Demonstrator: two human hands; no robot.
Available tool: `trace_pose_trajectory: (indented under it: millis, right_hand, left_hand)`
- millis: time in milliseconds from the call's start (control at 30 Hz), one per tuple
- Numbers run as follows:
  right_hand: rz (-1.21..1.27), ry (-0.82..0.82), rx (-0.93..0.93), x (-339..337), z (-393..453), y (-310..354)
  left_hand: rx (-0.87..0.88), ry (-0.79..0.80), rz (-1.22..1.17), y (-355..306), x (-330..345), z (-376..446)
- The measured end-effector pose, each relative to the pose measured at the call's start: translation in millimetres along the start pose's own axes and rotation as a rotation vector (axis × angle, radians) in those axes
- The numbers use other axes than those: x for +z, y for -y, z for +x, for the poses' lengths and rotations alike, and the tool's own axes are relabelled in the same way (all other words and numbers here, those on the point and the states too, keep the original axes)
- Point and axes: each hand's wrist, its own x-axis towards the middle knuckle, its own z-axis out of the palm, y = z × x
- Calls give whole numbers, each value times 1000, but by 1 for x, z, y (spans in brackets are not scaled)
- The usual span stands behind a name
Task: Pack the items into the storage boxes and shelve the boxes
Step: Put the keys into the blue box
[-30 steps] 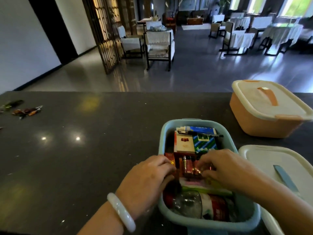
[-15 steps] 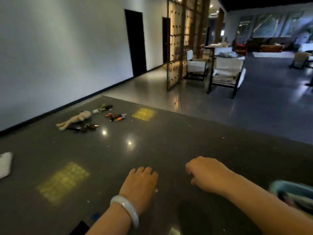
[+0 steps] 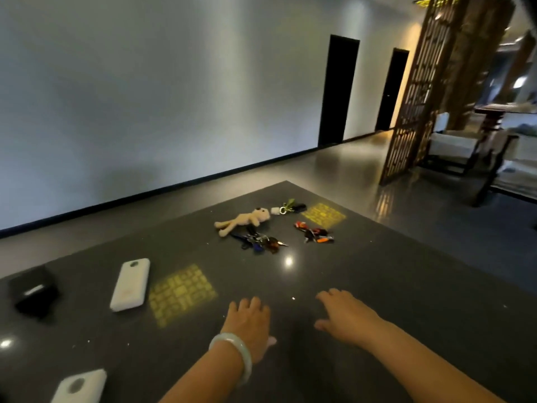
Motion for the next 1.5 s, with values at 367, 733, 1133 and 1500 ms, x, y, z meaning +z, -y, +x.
trace_pose_trajectory:
  millis: [367,733,1133,1500]
  right_hand:
    - [153,-11,159,3,152,-22]
    - [68,-63,247,-15,304,-70]
    - [94,-233,76,8,265,-70]
    - [31,-504,125,79,226,-41]
  left_hand:
    - [-127,192,-261,49,48,144]
    - [-107,257,-305,58,75,180]
    - [-111,217,-301,55,72,171]
    - [-119,-173,-297,61,50,199]
